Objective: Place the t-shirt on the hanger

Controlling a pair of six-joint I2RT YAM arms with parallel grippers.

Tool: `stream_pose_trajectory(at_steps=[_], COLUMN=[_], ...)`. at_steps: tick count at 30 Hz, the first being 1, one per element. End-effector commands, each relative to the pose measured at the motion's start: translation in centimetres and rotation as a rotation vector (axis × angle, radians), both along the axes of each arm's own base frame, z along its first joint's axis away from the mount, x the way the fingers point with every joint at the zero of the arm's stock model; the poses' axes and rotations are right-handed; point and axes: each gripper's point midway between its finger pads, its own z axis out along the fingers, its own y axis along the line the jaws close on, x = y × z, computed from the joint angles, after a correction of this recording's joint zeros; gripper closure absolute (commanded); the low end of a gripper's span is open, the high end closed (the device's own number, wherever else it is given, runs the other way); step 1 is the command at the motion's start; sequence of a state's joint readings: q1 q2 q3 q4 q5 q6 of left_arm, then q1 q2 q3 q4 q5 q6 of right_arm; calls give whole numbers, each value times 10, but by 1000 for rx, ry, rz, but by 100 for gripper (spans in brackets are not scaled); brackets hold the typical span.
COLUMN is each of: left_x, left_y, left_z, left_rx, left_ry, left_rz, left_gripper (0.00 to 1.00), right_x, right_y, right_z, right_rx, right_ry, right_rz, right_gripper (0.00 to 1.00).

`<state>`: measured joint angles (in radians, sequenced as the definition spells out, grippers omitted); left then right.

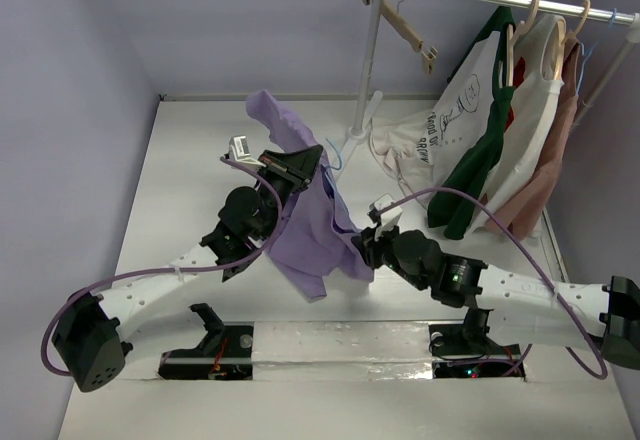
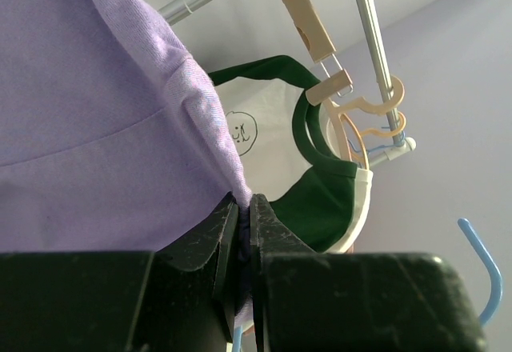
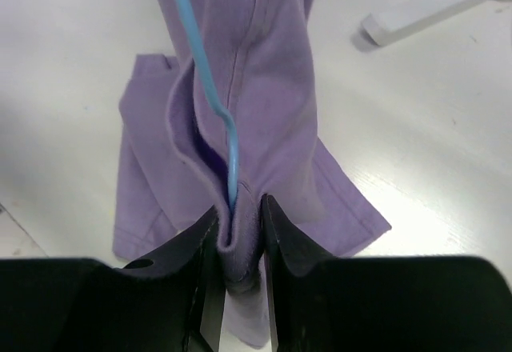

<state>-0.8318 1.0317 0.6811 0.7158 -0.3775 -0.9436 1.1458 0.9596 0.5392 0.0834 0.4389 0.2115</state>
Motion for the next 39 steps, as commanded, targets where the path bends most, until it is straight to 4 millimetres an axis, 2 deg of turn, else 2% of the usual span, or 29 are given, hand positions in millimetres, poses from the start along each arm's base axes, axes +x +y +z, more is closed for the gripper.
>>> stream_pose_trajectory(at_steps=[1, 3, 6, 7, 8, 16, 17, 19, 20, 21, 22, 24, 26, 27, 28, 31, 32, 34, 35, 39], left_x=[-3, -2, -2, -2, -2, -6, -7, -6, -6, -6, -4, -1, 1, 2, 0, -3, -5, -8, -9, -11], left_y=[4, 1, -3, -5, -6, -9, -8, -4, -2, 0, 1, 2, 5, 7, 6, 8, 9, 9, 9, 11], left_z=[32, 32, 32, 31, 30, 30, 31, 33, 36, 37, 41, 43, 49, 51, 53, 62, 65, 69, 71, 74], left_rx=[-76, -79, -89, -92, -95, -115, -113, -102, -96, -81, -74, -53, -54, -53, -56, -65, -70, -76, -82, -85], left_ry=[-76, -75, -73, -73, -70, -60, -63, -64, -67, -76, -79, -86, -95, -100, -104, -118, -122, -130, -131, -131], left_rz=[10, 1, -16, -21, -25, -59, -60, -39, -30, -18, -5, 2, 6, 7, 1, -5, -9, -21, -25, -26], left_gripper=[100, 100, 100, 100, 100, 100, 100, 100, 100, 100, 100, 100, 100, 100, 100, 100, 100, 100, 100, 100], right_x=[2, 4, 11, 13, 15, 30, 31, 25, 22, 15, 9, -6, -19, -26, -32, -35, -36, -36, -35, -28], right_y=[12, 14, 20, 21, 23, 34, 33, 31, 28, 24, 18, 14, 5, 5, 2, -4, -5, -2, -1, 9], right_z=[45, 54, 52, 57, 52, 53, 52, 51, 50, 40, 53, 52, 46, 40, 24, 5, -8, -14, -17, -19], right_rx=[88, 91, 46, 53, 36, 12, 1, 3, 10, 7, 72, 131, 164, 169, 159, 178, 159, 155, 145, 128], right_ry=[-54, -72, -81, -89, -83, -115, -115, -77, -63, -40, -44, -22, -3, 18, 50, 104, 123, 136, 142, 125], right_rz=[33, 37, 23, 17, 11, -33, -34, -25, -21, -3, 7, 60, 95, 127, 139, 104, 103, 101, 98, 96], right_gripper=[72, 72, 72, 72, 72, 76, 73, 61, 43, 34, 21, 14, 12, 12, 12, 14, 16, 20, 26, 30])
